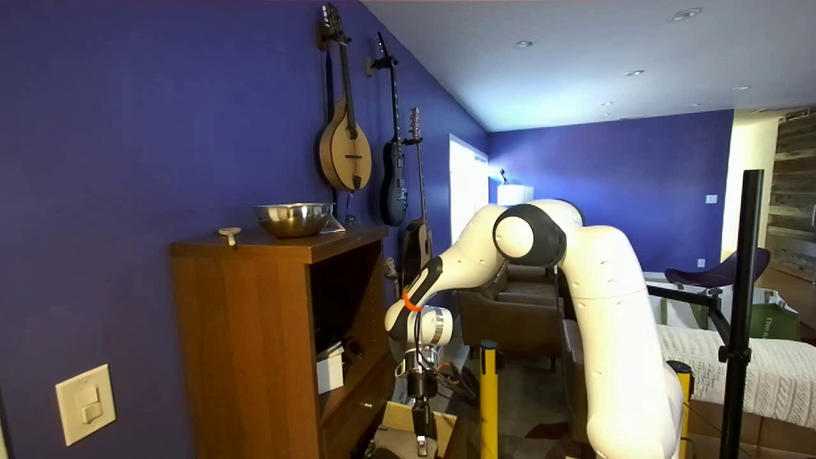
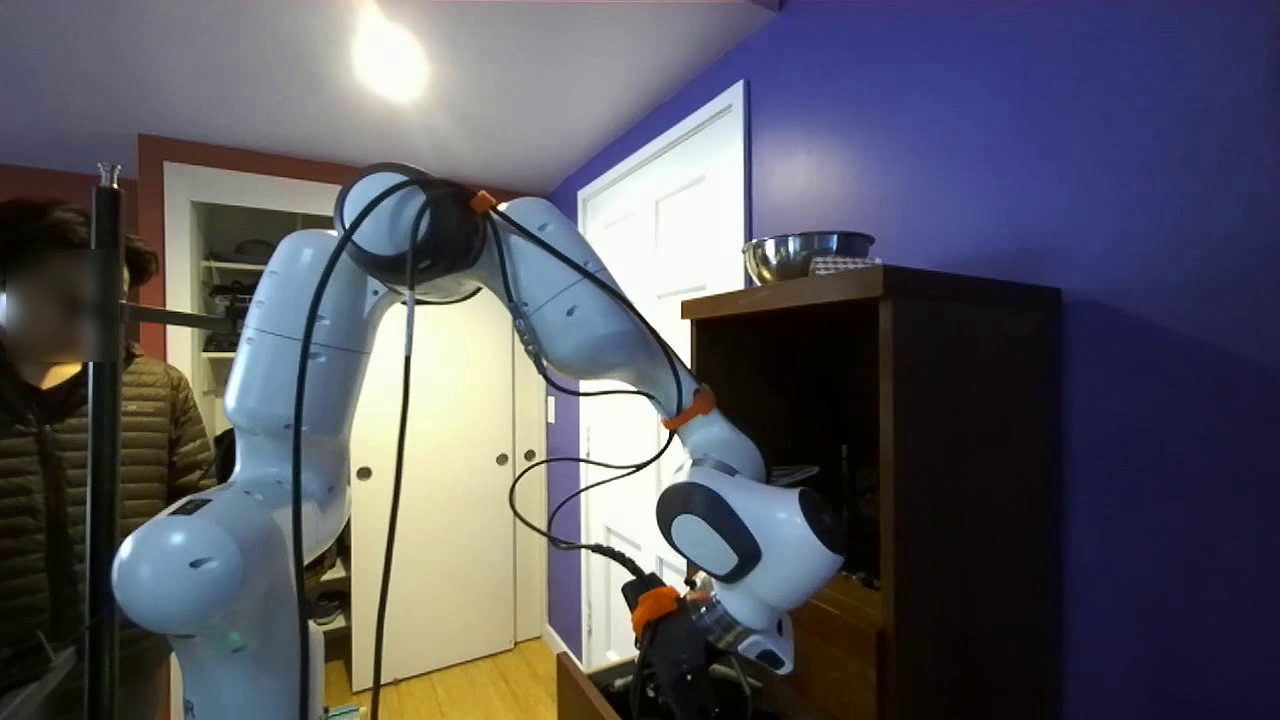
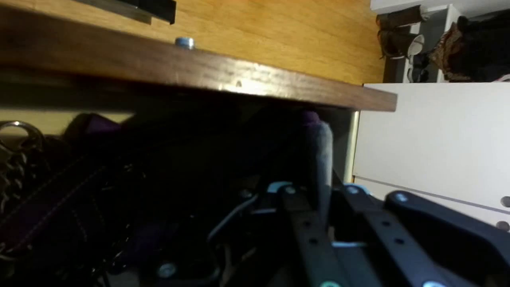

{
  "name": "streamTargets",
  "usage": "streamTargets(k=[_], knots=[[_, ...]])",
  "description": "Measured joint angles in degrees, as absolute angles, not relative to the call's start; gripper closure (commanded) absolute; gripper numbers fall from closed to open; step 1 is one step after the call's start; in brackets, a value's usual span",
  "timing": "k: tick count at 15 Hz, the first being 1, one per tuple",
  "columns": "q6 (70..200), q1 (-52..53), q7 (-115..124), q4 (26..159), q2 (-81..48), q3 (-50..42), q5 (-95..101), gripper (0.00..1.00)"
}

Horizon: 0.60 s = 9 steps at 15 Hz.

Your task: Pick up a brown and beige bag from the open drawer and put it on top of the chest of drawers

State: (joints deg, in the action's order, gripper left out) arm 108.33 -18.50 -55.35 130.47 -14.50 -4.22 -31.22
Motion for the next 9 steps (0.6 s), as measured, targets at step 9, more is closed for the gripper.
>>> streamTargets(k=[9], knots=[[98.07,-18.52,-59.16,133.68,-3.85,-8.88,-31.17,0.98]])
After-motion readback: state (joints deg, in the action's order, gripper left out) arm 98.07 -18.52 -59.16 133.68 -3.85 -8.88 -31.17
